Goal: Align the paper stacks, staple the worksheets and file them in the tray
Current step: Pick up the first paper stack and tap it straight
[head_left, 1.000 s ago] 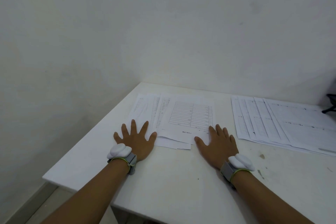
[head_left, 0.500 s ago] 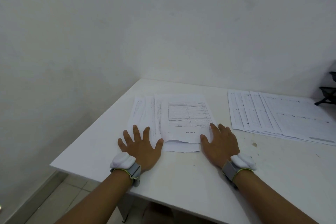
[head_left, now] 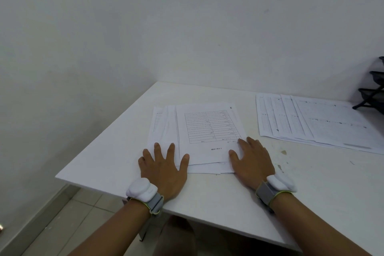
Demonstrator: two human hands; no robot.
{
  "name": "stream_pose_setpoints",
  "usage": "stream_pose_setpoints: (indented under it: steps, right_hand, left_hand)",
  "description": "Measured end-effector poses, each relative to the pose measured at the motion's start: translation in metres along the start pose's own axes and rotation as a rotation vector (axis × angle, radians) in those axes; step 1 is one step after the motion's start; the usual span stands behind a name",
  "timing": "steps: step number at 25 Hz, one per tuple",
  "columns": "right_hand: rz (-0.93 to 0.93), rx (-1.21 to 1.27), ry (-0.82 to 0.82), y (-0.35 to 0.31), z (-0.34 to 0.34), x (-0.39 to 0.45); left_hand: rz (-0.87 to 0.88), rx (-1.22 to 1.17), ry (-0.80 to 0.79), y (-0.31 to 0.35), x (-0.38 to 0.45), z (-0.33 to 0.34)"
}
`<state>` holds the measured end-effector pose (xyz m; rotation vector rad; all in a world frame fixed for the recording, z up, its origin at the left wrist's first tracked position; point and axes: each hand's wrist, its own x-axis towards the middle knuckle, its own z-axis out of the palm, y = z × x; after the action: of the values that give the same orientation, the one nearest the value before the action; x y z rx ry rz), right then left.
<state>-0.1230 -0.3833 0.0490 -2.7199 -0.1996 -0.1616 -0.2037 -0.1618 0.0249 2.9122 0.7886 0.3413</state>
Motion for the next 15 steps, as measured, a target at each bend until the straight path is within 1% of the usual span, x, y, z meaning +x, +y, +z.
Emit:
stream_pose_setpoints:
  steps: [5, 8, 9, 11, 13, 15]
  right_hand:
    - [0.008, 0.072, -0.031, -0.003, -0.017, -0.017]
    - [0.005, 0.131, -0.001, -0.002, -0.020, -0.025]
    - [0.028, 0.137, 0.017, -0.003, -0.020, -0.023]
    - [0.133, 0.076, 0.043, -0.007, -0.022, -0.014]
    - [0.222, -0.007, 0.018, -0.011, -0.026, -0.004]
    - [0.228, -0.059, -0.021, -0.015, -0.027, 0.000]
  left_hand:
    - [0.049, 0.007, -0.043, 0.005, -0.020, -0.026]
    - [0.052, -0.106, -0.067, 0.006, -0.024, -0.046]
    - [0.016, -0.162, -0.086, 0.006, -0.021, -0.054]
    - [-0.099, -0.264, -0.146, 0.007, -0.012, -0.066]
    - [-0.229, -0.367, -0.192, 0.007, 0.000, -0.076]
    - [-0.315, -0.491, -0.254, 0.005, 0.013, -0.080]
